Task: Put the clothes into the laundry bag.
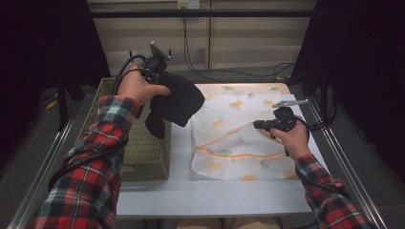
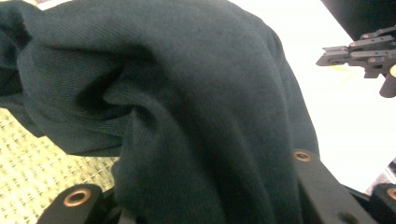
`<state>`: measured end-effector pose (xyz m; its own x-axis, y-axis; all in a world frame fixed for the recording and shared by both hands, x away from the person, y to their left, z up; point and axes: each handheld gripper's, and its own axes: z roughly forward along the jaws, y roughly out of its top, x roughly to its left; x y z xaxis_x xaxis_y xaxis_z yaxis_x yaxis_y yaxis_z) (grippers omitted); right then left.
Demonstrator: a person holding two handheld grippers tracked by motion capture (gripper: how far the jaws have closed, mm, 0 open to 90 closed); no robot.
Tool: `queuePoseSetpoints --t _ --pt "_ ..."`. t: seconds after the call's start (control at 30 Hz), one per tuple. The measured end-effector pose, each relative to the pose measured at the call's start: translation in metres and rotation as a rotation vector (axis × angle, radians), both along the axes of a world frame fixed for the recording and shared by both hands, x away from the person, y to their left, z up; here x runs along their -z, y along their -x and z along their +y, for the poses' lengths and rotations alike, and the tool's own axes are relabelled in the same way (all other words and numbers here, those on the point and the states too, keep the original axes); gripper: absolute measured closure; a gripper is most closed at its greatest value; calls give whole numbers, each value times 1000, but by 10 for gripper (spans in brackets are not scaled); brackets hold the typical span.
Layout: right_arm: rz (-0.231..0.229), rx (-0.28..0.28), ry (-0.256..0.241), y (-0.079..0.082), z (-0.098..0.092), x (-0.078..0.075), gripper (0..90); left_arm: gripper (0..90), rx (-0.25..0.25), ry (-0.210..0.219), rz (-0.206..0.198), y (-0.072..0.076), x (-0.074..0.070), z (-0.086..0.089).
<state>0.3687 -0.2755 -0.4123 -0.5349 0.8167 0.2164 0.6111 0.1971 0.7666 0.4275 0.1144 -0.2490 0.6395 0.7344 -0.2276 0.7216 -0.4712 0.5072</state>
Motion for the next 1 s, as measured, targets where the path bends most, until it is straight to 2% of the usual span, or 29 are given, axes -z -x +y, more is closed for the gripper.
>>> queuePoseSetpoints --t 0.17,0.2,0.43,0.57,0.63,0.73,0.83,1.0 --pt "1 3 -3 0 0 -1 897 667 31 -1 -7 2 2 -9" --pt "1 3 -2 0 0 0 897 667 20 7 0 3 2 -12" --pt "4 8 4 -2 1 1 897 666 50 19 6 8 6 -21" --pt "15 12 -18 -5 2 2 897 666 78 18 2 11 5 -26" --pt "15 14 -6 -7 4 2 897 667 81 23 2 12 5 -28" --pt "16 9 -9 -8 6 0 897 666 98 35 -7 16 8 -33" --pt "17 15 -16 -11 5 -1 897 666 119 47 6 19 14 -39" --pt "20 21 -2 -14 8 -5 897 665 148 41 5 22 22 -48"
